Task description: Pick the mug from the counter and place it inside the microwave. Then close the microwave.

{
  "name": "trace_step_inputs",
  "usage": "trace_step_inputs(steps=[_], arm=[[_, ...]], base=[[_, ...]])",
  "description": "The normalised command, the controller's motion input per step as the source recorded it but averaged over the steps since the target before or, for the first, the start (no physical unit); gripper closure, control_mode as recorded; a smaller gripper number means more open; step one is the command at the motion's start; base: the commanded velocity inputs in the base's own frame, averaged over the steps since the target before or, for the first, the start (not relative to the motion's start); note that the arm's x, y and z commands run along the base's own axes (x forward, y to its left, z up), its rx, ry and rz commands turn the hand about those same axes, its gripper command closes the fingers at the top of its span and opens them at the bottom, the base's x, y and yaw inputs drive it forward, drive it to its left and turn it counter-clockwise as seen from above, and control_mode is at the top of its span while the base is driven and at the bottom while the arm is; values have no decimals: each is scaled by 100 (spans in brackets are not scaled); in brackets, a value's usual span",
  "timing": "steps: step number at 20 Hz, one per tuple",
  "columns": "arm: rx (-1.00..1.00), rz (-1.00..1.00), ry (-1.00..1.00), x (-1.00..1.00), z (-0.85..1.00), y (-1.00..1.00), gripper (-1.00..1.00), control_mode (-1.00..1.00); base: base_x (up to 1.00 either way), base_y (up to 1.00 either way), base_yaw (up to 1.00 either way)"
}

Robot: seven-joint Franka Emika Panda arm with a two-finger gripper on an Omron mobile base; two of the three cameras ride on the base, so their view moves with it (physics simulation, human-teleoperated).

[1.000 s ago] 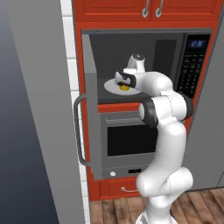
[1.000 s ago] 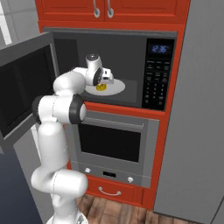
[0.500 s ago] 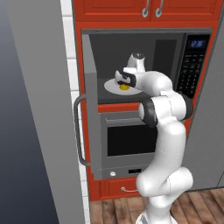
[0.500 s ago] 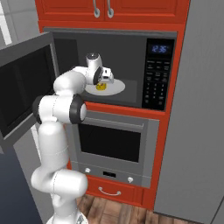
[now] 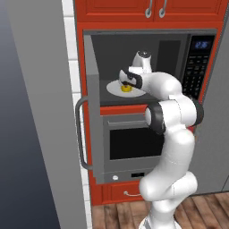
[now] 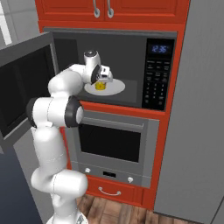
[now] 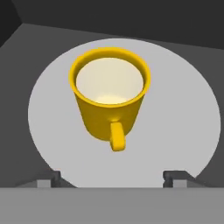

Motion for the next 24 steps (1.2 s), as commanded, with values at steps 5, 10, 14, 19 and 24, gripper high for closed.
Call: trace_step_inputs(steps=[5,10,14,19,24], arm=[[0,0,-14,-100,9,0,-100,-100],[0,0,-13,-100,-1,0,-100,-100],[0,-1,-2,-99,30,-2,-100,-100],[0,-2,0,-100,8,-6,-100,-100],[0,-4,3,-95,33,-2,-100,-100]], base=[[0,0,0],[0,0,0],[0,0,0],[0,0,0],[0,0,0]])
